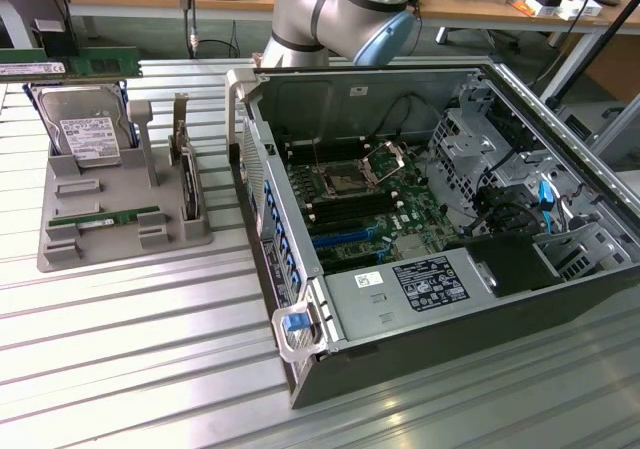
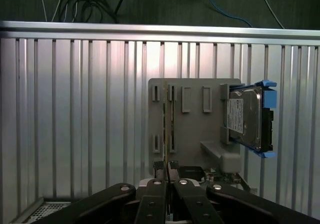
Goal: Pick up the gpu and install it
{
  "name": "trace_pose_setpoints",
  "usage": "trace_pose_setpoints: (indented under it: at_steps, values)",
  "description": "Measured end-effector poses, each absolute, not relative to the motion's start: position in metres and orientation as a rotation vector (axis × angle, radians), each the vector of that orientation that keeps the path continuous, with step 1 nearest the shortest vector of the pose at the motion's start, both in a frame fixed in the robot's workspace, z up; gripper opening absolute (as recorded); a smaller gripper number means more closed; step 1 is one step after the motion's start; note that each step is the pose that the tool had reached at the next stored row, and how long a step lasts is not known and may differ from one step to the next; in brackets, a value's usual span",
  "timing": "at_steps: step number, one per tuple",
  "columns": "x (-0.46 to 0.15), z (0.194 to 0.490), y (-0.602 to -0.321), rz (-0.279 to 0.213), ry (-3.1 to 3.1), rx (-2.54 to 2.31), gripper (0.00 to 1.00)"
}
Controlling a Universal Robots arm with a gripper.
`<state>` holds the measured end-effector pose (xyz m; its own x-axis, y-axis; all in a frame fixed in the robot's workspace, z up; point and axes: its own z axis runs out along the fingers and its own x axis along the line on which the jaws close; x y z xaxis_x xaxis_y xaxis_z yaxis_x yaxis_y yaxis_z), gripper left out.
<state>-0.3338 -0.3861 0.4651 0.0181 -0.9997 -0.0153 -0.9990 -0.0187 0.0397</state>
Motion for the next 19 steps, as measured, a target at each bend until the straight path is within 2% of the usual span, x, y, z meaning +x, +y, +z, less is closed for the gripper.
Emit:
trace_pose_setpoints:
  at_steps: [19]
  values:
    - [-0.312, 0.464, -0.386, -0.061, -2.188, 2.229, 0.12]
